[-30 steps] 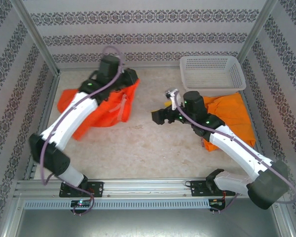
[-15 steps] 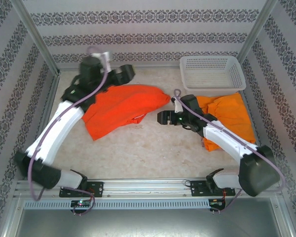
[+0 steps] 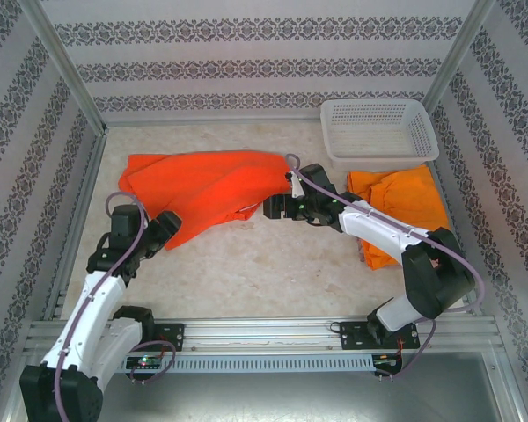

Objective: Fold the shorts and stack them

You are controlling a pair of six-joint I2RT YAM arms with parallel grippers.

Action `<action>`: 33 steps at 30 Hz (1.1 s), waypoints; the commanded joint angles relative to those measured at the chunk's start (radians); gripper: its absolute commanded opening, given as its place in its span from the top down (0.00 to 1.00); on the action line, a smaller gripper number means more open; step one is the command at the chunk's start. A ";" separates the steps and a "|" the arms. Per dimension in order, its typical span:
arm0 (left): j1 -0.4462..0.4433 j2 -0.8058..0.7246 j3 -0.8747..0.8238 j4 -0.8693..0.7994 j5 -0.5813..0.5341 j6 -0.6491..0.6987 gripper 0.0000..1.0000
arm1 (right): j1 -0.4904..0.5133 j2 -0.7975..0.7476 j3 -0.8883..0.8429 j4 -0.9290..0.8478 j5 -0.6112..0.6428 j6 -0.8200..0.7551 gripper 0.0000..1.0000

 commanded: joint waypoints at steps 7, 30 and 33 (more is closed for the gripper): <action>0.017 0.102 -0.114 0.066 -0.032 -0.074 0.49 | -0.012 -0.059 -0.045 0.024 0.015 0.015 0.15; 0.096 0.447 -0.022 0.254 0.028 0.051 0.64 | -0.030 -0.087 -0.079 0.007 0.013 0.012 0.15; 0.097 0.480 -0.019 0.267 0.055 0.053 0.70 | -0.032 -0.085 -0.079 0.002 0.020 0.003 0.15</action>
